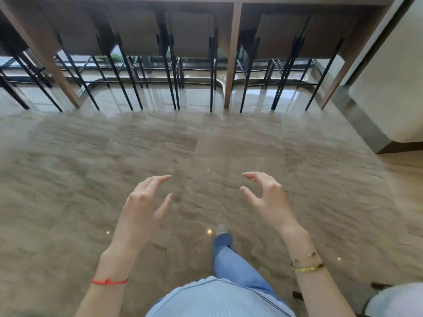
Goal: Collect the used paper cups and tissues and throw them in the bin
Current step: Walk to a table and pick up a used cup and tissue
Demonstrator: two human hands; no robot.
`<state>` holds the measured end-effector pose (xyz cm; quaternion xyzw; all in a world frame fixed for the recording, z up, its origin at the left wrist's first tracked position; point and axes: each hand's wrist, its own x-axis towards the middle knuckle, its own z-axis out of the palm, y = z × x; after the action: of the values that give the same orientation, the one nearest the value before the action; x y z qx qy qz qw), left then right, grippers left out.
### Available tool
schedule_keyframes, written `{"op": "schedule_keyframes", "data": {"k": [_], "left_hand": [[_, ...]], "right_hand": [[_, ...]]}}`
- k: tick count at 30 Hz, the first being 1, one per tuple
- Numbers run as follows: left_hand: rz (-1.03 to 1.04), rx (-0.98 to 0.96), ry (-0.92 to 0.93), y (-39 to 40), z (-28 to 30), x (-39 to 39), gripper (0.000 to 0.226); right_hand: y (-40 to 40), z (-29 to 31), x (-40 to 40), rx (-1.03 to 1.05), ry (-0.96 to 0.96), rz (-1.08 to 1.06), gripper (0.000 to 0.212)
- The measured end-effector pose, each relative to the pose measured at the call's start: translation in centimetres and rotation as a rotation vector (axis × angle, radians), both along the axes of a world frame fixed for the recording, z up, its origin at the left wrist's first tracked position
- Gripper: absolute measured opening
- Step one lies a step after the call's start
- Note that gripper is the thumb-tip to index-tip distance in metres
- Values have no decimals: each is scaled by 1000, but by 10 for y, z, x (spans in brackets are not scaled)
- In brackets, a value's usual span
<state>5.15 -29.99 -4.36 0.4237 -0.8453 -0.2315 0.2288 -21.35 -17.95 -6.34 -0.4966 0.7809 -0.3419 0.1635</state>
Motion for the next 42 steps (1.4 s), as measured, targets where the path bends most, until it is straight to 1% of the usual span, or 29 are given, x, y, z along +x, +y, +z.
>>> {"op": "schedule_keyframes", "data": {"k": [7, 16, 21, 30, 37, 42], "left_hand": [[-2, 7, -14, -148, -12, -87, 39], [53, -13, 34, -350, 13, -205, 38], [92, 15, 25, -444, 12, -241, 39], [145, 45, 10, -640, -6, -284, 40], [148, -40, 3, -829, 17, -322, 40], [117, -53, -9, -933, 30, -358, 42]], "right_hand": [[-150, -18, -85, 0, -12, 12, 31], [-380, 19, -204, -26, 57, 121, 32], [-485, 25, -239, -17, 53, 175, 32], [-681, -1, -297, -14, 44, 162, 34], [-870, 19, -336, -88, 76, 144, 36], [-963, 28, -365, -96, 63, 102, 36]]}}
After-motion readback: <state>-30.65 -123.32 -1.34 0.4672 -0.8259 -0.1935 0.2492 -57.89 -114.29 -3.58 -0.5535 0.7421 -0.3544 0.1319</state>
